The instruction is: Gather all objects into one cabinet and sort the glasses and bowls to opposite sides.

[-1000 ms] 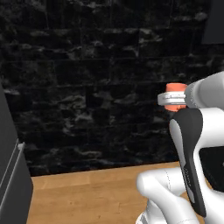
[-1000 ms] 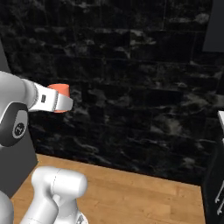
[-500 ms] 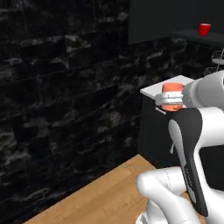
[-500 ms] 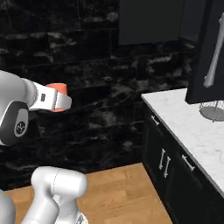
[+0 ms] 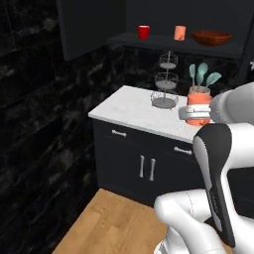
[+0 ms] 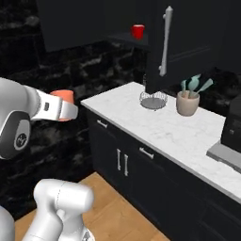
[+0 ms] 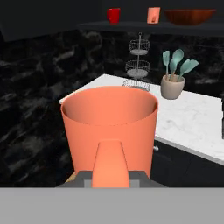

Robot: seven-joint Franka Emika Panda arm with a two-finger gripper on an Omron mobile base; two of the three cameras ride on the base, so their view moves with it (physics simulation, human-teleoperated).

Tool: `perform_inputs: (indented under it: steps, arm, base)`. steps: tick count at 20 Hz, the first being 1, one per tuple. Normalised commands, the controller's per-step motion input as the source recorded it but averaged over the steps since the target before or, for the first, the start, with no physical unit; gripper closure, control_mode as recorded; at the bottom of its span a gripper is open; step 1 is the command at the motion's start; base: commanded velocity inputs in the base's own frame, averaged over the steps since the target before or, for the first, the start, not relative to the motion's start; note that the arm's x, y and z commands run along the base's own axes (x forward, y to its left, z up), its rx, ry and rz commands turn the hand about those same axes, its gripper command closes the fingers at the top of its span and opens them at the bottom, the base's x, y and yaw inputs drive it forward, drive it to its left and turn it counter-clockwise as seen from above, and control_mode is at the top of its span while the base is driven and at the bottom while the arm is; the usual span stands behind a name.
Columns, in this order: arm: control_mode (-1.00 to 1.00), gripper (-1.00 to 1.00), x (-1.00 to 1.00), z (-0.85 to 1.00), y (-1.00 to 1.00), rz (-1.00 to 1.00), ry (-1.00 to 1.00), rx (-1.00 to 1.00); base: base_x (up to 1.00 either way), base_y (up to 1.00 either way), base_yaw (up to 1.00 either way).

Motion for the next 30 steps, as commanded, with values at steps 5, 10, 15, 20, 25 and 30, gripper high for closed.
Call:
perform_inputs:
  steps: [5, 10, 15, 20, 25, 30]
  arm:
    - [1.00, 1.00, 0.00, 0.00, 0.00, 0.00, 0.00, 0.00]
    - [1.00, 1.00, 0.00, 0.00, 0.00, 0.00, 0.00, 0.00]
    - [1.00, 1.00, 0.00, 0.00, 0.00, 0.00, 0.00, 0.00]
    - [1.00, 1.00, 0.00, 0.00, 0.00, 0.00, 0.00, 0.00]
    - [1.00, 1.00, 0.00, 0.00, 0.00, 0.00, 0.00, 0.00]
    - [1.00, 1.00, 0.00, 0.00, 0.00, 0.00, 0.00, 0.00]
  base:
    - [1.00, 0.49, -0.36]
    - [0.73, 0.35, -0.65]
    - [0.70, 0.36, -0.51]
    - [0.55, 0.39, -0.27]
    - [0.21, 0.27, -0.22]
    - [0.13, 0.32, -0.21]
